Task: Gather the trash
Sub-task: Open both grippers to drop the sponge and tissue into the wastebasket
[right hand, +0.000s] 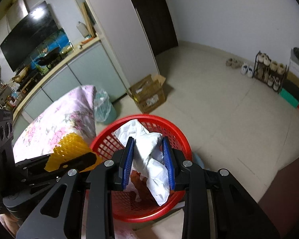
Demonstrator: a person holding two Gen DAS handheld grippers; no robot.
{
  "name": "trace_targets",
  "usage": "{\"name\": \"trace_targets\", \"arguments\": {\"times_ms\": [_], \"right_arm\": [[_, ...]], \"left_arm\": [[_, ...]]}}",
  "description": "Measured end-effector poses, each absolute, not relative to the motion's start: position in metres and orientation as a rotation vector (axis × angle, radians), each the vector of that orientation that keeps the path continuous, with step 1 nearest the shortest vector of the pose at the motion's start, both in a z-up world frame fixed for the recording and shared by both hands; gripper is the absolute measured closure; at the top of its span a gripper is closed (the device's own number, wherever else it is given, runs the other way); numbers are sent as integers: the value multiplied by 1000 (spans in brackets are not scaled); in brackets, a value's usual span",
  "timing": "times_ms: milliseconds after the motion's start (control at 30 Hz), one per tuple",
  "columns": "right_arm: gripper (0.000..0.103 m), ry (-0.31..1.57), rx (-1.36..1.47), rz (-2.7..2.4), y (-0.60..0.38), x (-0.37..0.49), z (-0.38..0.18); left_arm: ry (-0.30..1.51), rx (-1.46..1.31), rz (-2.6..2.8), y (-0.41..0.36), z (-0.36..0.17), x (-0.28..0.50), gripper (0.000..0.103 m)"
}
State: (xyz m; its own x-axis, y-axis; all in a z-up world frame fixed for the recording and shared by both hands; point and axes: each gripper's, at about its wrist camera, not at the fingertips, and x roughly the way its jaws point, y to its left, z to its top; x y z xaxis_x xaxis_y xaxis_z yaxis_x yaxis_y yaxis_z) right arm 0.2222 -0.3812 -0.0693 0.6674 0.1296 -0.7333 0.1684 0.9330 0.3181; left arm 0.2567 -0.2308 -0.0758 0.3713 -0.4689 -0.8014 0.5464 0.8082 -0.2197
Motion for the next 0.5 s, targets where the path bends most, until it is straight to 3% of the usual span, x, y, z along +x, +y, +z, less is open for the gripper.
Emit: {"name": "trace_targets", "arguments": {"times_ms": [167,233,300,500], "right_arm": [[67,884,402,-15,-381,225,-82],[53,889,426,-16,-384,225,-84],[49,891,439,-16,-385,225,-84],[47,883,445,-29,-390,214,-79]], "left_arm": [[1017,103,-658,-237,-88,259,80],[1017,100,-656,-237,-89,258,63],[1017,88,-652,-233,-88,259,48],[987,70,-619,-216,-73,255,30]]}}
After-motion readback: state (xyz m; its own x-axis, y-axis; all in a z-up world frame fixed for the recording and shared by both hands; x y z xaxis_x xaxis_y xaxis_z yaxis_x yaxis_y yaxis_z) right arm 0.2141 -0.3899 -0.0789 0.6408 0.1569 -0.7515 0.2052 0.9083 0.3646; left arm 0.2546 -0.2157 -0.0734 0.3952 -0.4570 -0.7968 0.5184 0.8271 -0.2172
